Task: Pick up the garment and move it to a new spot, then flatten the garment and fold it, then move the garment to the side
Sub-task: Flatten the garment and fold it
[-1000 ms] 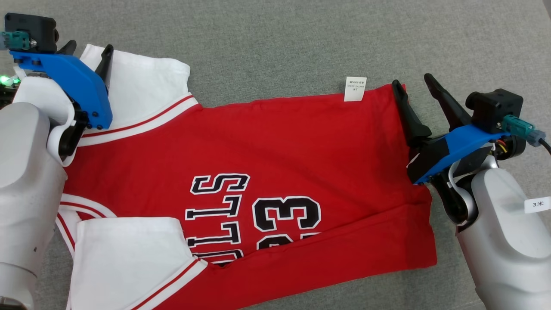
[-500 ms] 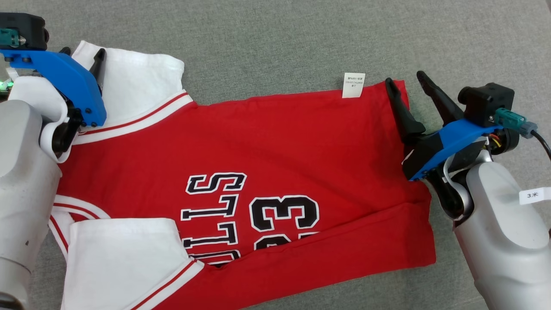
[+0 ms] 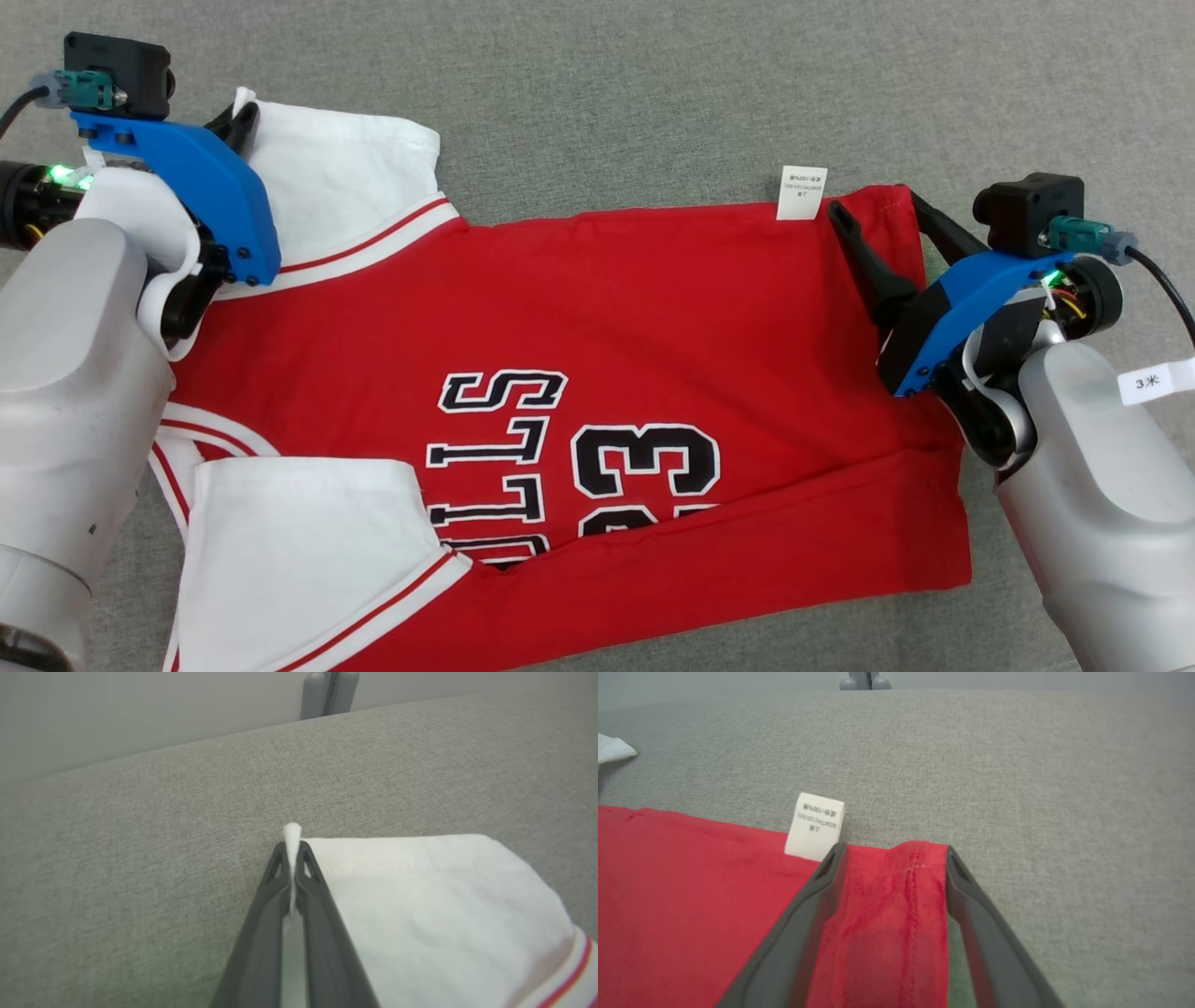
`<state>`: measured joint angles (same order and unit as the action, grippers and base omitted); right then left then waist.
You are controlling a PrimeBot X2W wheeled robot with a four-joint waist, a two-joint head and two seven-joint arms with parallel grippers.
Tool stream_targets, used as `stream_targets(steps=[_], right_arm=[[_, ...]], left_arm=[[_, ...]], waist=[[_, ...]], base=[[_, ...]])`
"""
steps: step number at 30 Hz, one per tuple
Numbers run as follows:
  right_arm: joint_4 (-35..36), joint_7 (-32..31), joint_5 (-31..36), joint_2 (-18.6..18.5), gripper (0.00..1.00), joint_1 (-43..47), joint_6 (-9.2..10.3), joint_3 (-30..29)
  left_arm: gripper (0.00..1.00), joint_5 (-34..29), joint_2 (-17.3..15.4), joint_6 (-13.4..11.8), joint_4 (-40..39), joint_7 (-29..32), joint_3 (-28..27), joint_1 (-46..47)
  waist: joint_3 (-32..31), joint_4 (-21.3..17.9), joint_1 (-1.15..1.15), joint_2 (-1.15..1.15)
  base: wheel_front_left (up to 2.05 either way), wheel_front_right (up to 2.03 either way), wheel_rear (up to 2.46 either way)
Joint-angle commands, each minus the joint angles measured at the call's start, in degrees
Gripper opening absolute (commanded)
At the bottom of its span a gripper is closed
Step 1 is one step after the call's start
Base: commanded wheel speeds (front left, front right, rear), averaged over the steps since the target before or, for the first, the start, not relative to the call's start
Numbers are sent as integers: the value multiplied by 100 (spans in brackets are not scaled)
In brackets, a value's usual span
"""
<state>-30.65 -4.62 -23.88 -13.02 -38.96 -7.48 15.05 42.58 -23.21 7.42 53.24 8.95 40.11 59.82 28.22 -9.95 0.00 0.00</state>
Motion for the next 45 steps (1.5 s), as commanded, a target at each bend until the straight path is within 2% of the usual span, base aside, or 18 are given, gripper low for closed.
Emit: stream_targets(steps=[1,4,5,6,7,10,17,30,35,45], right_arm=[[-65,-69,16,-53,100,-126,-3,7],[-239,-334,65,-44,100,-162,-3,3],[-273,-385,73,-41,49,-192,-3,-20],[-302,-414,86,-29,27,-220,-3,-45],[-327,-433,113,-27,0,-232,-3,-90],[-403,-430,135,12,0,-325,-3,-225],[-624,53,357,57,0,-309,-3,-418],[-925,795,466,-83,0,282,-3,-459],[-982,1005,484,-106,0,494,-3,-505],[-1112,1389,512,-174,0,850,-3,-520]], left_arm=[[0,33,21,6,-44,-73,79,99],[0,101,34,6,-68,-175,199,148],[0,126,38,6,-82,-221,241,167],[0,137,38,6,-96,-268,268,183],[0,172,50,6,-107,-312,296,193],[0,248,72,6,-140,-447,394,204],[0,496,168,6,-260,-951,494,27],[0,760,-128,-3,-1212,-1965,735,-932],[0,837,-278,-142,-1727,-2162,675,-1483],[0,961,-628,-671,-2992,-2304,606,-2713]], waist=[[2,44,0,0],[-6,104,0,0],[-8,121,0,0],[-13,136,0,0],[-15,155,0,0],[-28,203,0,0],[-245,357,0,0],[-839,646,0,0],[-1008,732,0,0],[-1252,859,0,0]], base=[[0,0,0],[0,0,0],[0,0,0],[0,0,0],[0,0,0],[0,0,0],[0,0,0],[0,0,0],[0,0,0],[0,0,0]])
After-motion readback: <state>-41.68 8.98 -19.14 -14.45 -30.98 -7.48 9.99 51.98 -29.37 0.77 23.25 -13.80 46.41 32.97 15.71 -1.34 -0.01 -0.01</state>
